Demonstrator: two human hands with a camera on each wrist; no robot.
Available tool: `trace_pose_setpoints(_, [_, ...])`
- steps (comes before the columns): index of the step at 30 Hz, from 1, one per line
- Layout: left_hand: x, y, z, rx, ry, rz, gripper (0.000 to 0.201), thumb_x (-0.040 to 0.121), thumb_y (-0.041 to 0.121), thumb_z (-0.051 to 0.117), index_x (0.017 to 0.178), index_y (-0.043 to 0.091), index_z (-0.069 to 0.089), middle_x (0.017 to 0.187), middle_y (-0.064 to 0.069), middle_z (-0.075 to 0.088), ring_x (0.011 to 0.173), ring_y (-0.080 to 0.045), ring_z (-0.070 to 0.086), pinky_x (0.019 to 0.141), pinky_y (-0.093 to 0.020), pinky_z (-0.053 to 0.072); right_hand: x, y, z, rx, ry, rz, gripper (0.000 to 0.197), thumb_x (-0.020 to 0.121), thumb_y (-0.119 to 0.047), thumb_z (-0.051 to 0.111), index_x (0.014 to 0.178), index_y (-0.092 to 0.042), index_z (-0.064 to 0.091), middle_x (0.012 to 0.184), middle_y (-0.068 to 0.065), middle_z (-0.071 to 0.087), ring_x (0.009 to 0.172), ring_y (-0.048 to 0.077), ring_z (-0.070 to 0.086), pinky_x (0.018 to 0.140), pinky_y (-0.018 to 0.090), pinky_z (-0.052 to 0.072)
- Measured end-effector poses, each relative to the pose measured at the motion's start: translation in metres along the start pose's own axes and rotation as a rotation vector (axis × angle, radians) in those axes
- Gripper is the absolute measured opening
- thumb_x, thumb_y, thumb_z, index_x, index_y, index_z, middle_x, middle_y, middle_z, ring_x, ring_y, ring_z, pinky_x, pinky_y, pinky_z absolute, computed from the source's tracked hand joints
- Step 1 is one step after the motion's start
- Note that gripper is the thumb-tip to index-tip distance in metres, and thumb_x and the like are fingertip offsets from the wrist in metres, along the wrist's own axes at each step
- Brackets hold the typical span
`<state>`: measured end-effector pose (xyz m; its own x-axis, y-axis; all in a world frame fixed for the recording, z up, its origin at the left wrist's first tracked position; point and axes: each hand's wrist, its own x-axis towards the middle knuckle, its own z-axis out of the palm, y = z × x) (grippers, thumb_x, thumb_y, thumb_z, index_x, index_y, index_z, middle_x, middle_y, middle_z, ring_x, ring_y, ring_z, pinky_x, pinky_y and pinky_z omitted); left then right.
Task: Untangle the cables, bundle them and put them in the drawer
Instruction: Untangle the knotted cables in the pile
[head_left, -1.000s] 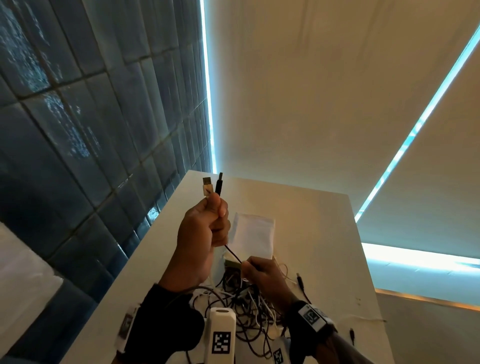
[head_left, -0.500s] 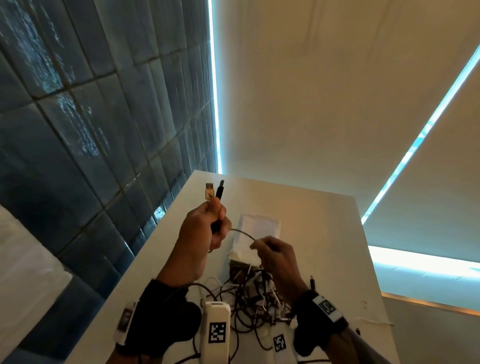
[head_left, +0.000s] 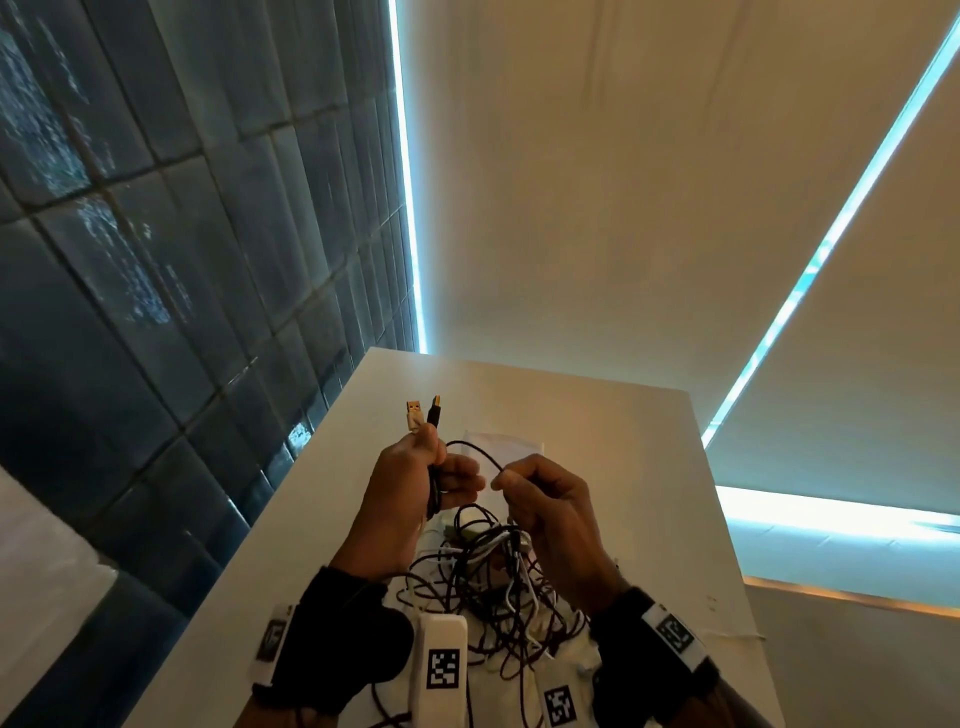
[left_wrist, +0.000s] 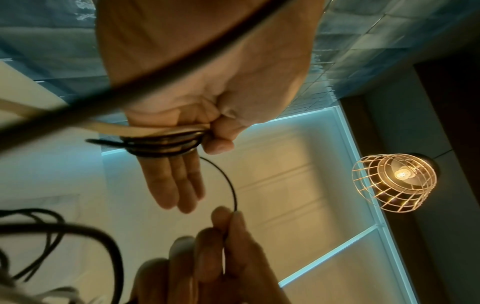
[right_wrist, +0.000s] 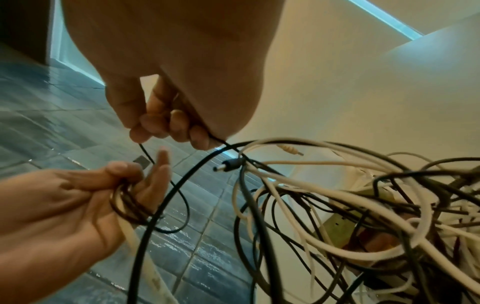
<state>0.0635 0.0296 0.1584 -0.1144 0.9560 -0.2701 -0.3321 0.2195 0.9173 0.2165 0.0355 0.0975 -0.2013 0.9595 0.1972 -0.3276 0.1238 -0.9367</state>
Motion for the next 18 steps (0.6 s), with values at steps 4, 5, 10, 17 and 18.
trace_pose_setpoints(4, [-0.003,0.001,0.007,-0.162,-0.112,-0.021,0.042,0.104,0.029,0.031,0.070,0.008,0.044,0.085,-0.023,0.070,0.075,-0.034,0.069,0.069,-0.042,0.060,-0.004,0.005,-0.001,-0.075,-0.153,0.050,0.013,0.090,0.001,0.058,0.080,0.009,0.061,0.070,0.001,0.063,0.061,0.007,0.053,0.060,0.019,0.043])
trace_pose_setpoints(5, [-0.004,0.004,0.007,-0.240,-0.142,0.002,0.041,0.103,0.031,0.032,0.070,0.010,0.044,0.074,-0.017,0.067,0.065,-0.028,0.066,0.066,-0.039,0.059,-0.006,0.010,-0.002,-0.110,-0.175,0.085,0.013,0.091,0.000,0.058,0.079,0.005,0.063,0.069,-0.002,0.063,0.061,0.006,0.054,0.060,0.017,0.043])
trace_pose_setpoints(10, [-0.005,0.022,0.005,-0.289,-0.250,0.109,0.042,0.101,0.034,0.034,0.066,0.013,0.043,0.052,0.003,0.027,0.042,-0.008,0.023,0.042,-0.022,0.027,-0.011,0.038,-0.013,-0.230,-0.178,0.187,0.026,0.096,-0.017,0.057,0.073,-0.006,0.066,0.059,-0.010,0.060,0.057,0.000,0.051,0.059,0.013,0.040])
trace_pose_setpoints(17, [-0.010,0.021,0.001,-0.196,-0.236,0.213,0.039,0.093,0.037,0.040,0.061,0.015,0.046,0.049,0.004,0.025,0.041,-0.008,0.017,0.042,-0.025,0.013,-0.005,0.066,-0.015,-0.294,-0.156,0.224,0.031,0.096,-0.022,0.055,0.067,-0.018,0.064,0.062,-0.008,0.058,0.062,0.008,0.050,0.062,0.018,0.040])
trace_pose_setpoints(18, [-0.012,0.022,0.002,-0.180,-0.232,0.237,0.037,0.090,0.038,0.041,0.062,0.014,0.045,0.049,0.004,0.025,0.041,-0.008,0.017,0.043,-0.026,0.012,-0.005,0.069,-0.014,-0.292,-0.155,0.223,0.031,0.095,-0.024,0.055,0.066,-0.018,0.063,0.062,-0.007,0.056,0.062,0.010,0.050,0.062,0.019,0.040])
